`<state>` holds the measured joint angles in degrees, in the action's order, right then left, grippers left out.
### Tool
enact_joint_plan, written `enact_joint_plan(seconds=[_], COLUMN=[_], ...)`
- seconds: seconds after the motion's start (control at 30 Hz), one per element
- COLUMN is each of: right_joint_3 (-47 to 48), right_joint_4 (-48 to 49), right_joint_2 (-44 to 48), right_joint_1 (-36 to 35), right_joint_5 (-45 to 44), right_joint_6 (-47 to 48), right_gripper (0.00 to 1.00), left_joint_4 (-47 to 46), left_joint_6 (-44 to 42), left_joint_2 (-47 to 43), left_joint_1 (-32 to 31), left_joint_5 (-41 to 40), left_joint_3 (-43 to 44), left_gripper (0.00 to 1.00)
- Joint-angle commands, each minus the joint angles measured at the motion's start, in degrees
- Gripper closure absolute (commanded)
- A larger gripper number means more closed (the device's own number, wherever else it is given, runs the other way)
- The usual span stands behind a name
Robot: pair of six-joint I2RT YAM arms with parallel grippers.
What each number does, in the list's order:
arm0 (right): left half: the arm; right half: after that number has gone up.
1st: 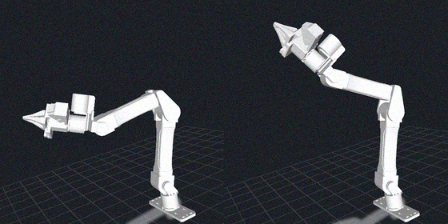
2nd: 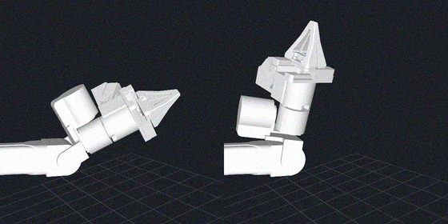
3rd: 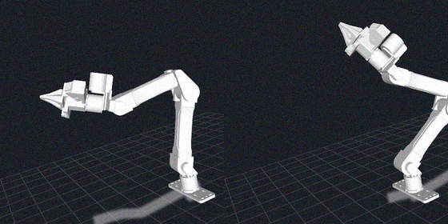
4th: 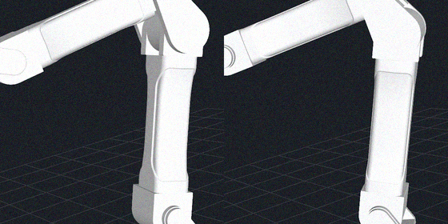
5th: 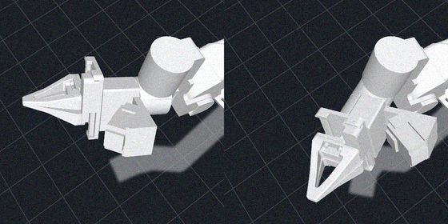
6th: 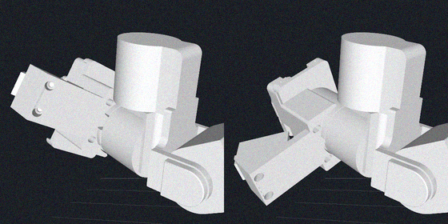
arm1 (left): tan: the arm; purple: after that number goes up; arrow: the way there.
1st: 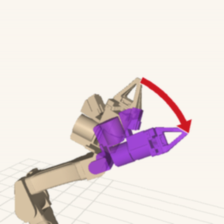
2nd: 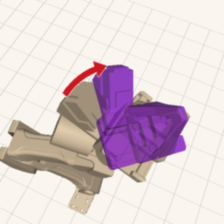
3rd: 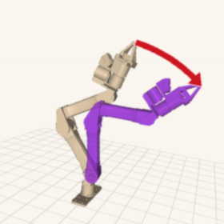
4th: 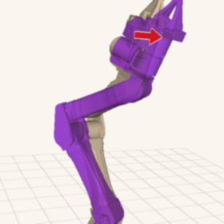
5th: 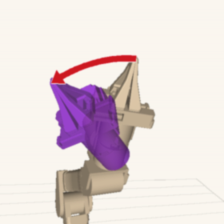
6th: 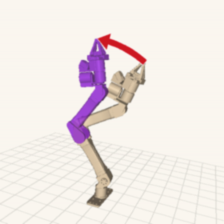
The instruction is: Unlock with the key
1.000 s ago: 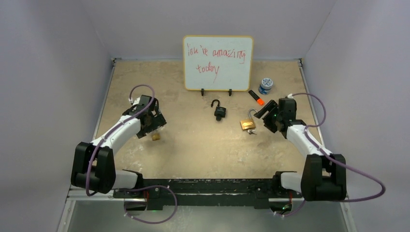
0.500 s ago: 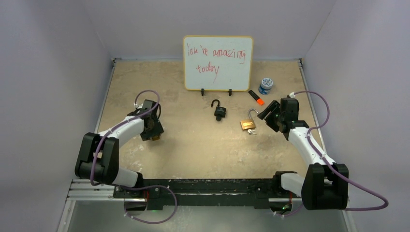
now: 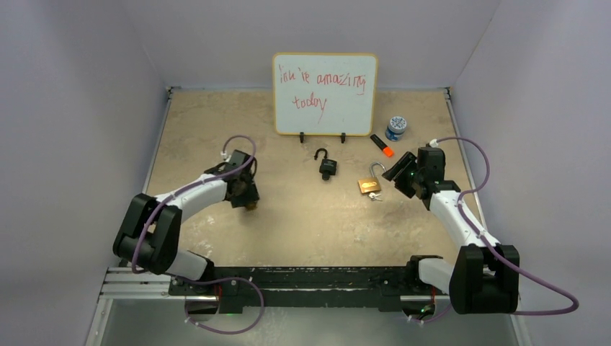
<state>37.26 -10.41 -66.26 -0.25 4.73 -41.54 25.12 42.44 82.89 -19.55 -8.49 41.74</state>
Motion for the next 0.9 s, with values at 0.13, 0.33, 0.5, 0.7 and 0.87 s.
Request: enact_joint_plan(seconds=[0.13, 0.33, 0.5, 0.7, 0.87], right_joint_3=[-1.01, -1.54, -1.65, -1.65, -1.50], right_joint_4=[1.10, 0.37, -0.10, 0.84, 1.03], right_joint_2=[-0.61, -0.17, 0.42, -0.78, -1.74], right_joint_1=[0.01, 0.01, 0.07, 0.07, 0.01], right_joint_5=[2.50, 2.58, 2.71, 4.92, 5.94], right_joint_6=[-0.44, -0.19, 0.51, 1.11, 1.36], right_gripper=[0.42, 0.42, 0.42, 0.42, 0.43], left_joint_4=[4.57, 3.70, 5.22, 7.45, 6.14], left_joint_6=[6.54, 7.57, 7.09, -1.93, -9.38], left_joint_2=[7.01, 10.77, 9.27, 5.32, 2.47], left_joint_1=[-12.27, -13.26, -13.17, -11.84, -3.12], left_joint_5=[0.87, 3.52, 1.28, -7.40, -7.20], left_joint_3=[8.87, 10.35, 12.22, 17.54, 16.59], left_gripper=[0.74, 0.57, 0.26, 0.18, 0.26])
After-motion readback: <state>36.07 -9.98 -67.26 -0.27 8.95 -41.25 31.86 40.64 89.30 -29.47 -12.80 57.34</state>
